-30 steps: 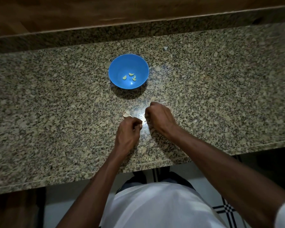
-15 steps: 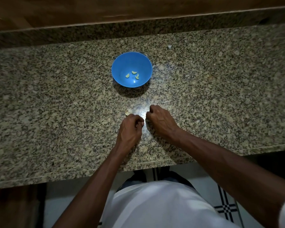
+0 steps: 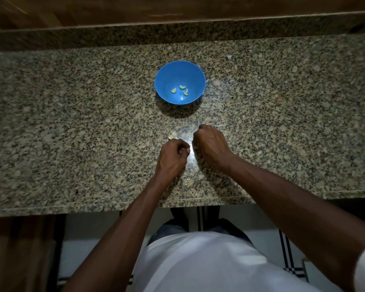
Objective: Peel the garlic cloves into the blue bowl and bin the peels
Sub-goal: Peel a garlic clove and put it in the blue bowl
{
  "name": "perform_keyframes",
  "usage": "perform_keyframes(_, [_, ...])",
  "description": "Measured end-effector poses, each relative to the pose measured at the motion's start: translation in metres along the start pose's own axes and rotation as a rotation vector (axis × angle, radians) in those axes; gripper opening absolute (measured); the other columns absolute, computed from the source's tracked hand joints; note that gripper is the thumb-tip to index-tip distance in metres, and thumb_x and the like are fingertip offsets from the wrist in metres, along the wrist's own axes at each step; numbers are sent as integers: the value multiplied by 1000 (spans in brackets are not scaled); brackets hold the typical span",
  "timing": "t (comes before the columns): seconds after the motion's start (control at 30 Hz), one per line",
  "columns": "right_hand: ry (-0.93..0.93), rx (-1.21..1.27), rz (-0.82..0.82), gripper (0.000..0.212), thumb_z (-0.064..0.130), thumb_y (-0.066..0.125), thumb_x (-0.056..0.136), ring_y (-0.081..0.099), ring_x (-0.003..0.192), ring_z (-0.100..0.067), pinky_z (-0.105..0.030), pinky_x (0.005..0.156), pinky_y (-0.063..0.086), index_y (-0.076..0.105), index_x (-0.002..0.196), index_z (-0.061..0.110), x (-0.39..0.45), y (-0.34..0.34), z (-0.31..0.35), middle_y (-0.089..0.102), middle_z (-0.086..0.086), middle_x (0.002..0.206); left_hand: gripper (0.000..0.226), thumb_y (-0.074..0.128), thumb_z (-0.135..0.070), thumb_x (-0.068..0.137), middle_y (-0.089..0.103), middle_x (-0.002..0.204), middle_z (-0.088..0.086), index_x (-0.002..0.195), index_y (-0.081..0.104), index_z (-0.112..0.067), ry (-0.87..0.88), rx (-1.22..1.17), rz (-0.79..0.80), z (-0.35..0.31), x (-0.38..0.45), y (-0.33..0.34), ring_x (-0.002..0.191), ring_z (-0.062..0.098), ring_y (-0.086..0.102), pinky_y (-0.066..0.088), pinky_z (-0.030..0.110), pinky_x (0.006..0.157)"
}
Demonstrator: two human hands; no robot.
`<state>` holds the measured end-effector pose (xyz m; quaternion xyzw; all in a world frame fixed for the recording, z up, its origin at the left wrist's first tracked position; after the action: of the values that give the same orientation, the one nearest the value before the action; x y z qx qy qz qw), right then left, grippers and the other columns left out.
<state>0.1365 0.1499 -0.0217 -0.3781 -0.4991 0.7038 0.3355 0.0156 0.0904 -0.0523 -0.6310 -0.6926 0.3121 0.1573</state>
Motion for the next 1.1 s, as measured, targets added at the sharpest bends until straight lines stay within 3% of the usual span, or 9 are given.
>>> perform_keyframes(0.1, [174,393,-10,16,-5,66,81,63,62,-30,-36,64,56,72,69,4,3,2,-18,66,-15,70,13,67,-9,94,74,91,-1,104,76,-10,-121,-117,-53,3,-3,-4,83,5,69,52,10,66])
perform_keyframes(0.2, [351,1023,-42,15,-1,74,92,78,84,-27,-36,79,64,79,106,-3,-13,8,-33,79,-19,94,17,75,-10,92,75,90,2,108,76,-9,-170,-328,-115,3,-7,-9,84,12,73,53,10,64])
perform_keyframes(0.3, [369,1389,41,25,1,74,93,77,89,-25,-34,83,63,74,117,-6,-27,17,-28,77,-22,105,22,79,-13,90,77,99,3,111,76,-9,-138,-516,-114,-7,-11,-12,88,10,75,57,15,66])
perform_keyframes(0.43, [335,1456,49,25,8,80,90,76,82,-19,-26,73,61,76,112,-4,-31,13,-23,79,-20,98,19,80,-16,90,79,102,0,108,78,-10,-61,-580,-137,-18,-14,-16,97,12,75,62,29,82])
perform_keyframes(0.6, [289,1399,67,21,13,82,89,75,74,-18,-28,71,61,79,105,-1,-28,6,-21,80,-14,88,7,77,-12,90,78,89,-7,96,80,-15,-14,-448,-191,-16,-10,-23,87,7,75,60,20,74])
perform_keyframes(0.77, [266,1040,15,12,22,78,95,76,67,-14,-33,65,63,81,96,10,-22,5,-19,78,-3,74,10,72,-6,93,75,89,-6,98,79,-10,128,-157,-256,-20,-8,-29,81,3,71,58,18,68])
perform_keyframes(0.87, [264,954,-56,10,23,79,93,75,63,-11,-33,61,65,79,89,15,-20,3,-15,77,0,69,7,74,-8,92,74,84,-12,94,80,-12,30,-250,-267,-16,-5,-25,79,-1,71,54,11,63])
perform_keyframes(1.03, [177,722,-142,14,11,70,97,72,65,-18,-44,60,63,78,88,5,-18,5,-9,75,-6,74,4,80,-17,88,76,80,-10,91,81,-18,-204,-330,-258,-9,-3,-13,74,5,75,65,33,69])
perform_keyframes(1.1, [133,657,-146,15,11,69,98,70,65,-20,-45,58,60,77,87,5,-18,4,-10,75,-8,74,6,81,-18,88,78,82,-4,93,81,-16,-278,-378,-241,-6,-3,-9,76,11,76,65,36,70])
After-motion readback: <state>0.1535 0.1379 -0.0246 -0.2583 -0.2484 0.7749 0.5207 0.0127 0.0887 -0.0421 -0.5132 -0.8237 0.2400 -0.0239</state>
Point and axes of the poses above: each hand's wrist, its own x-axis towards the middle knuckle, its own y-axis out of the palm, z = x × y, the point moved 6 cm from there along x, towards the middle knuckle
